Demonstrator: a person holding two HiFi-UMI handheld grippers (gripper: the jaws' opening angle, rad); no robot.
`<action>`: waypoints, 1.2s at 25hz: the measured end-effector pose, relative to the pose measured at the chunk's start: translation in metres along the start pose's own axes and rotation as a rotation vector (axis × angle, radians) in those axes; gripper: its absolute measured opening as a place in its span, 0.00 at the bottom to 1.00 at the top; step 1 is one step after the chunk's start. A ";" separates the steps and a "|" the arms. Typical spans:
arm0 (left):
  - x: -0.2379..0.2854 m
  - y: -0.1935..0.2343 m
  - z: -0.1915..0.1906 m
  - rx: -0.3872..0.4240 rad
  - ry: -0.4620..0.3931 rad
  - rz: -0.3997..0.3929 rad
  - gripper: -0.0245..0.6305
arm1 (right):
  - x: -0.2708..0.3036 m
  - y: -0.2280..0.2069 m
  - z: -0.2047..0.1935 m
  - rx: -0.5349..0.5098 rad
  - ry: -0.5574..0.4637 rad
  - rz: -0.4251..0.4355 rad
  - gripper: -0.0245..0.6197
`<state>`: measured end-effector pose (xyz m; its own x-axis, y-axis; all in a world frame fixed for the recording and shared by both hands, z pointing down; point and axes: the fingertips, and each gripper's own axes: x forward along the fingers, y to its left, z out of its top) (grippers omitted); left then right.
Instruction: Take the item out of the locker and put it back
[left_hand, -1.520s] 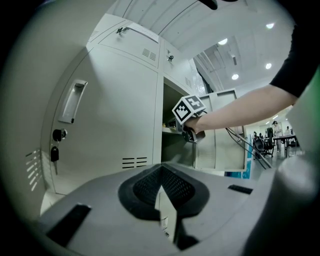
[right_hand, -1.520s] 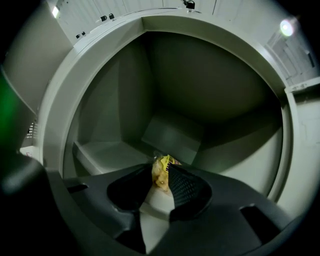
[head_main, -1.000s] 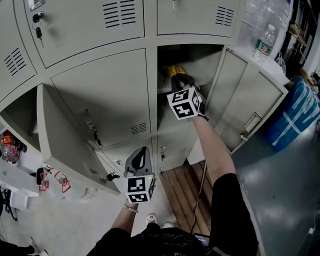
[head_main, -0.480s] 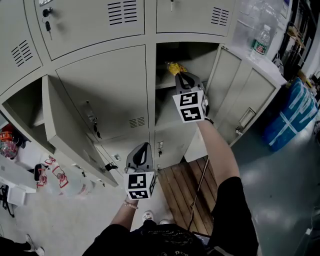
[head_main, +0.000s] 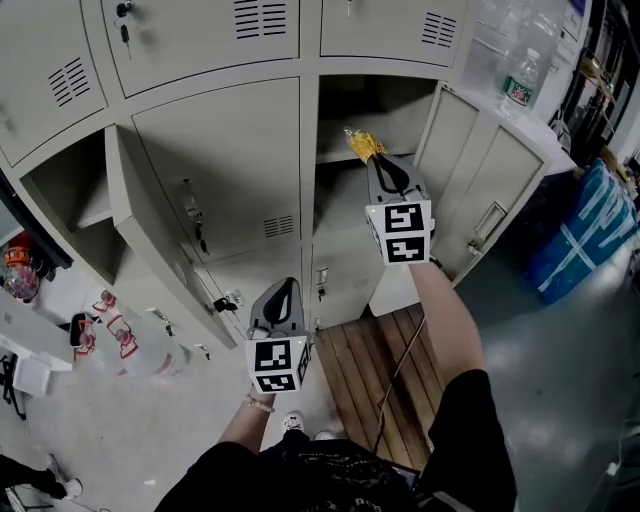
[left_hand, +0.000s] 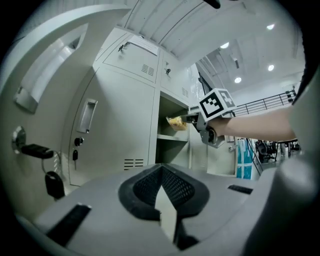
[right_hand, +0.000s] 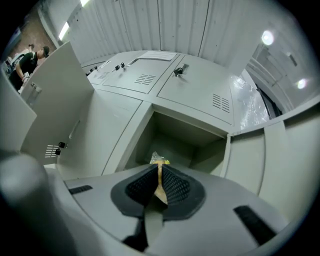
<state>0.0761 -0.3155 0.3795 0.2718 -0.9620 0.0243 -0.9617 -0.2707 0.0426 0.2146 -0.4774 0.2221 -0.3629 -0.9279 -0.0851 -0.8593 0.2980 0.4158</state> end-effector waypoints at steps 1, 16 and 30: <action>-0.004 0.000 0.001 0.000 -0.003 0.004 0.05 | -0.006 0.001 0.001 0.003 -0.007 0.002 0.07; -0.046 -0.018 0.006 0.021 -0.034 -0.001 0.05 | -0.094 0.033 0.008 0.058 -0.062 0.007 0.07; -0.068 -0.029 -0.002 -0.003 -0.039 0.012 0.05 | -0.158 0.061 -0.020 0.143 -0.035 0.020 0.07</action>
<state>0.0858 -0.2421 0.3789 0.2589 -0.9658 -0.0146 -0.9647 -0.2593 0.0452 0.2265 -0.3173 0.2791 -0.3911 -0.9137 -0.1108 -0.8933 0.3479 0.2846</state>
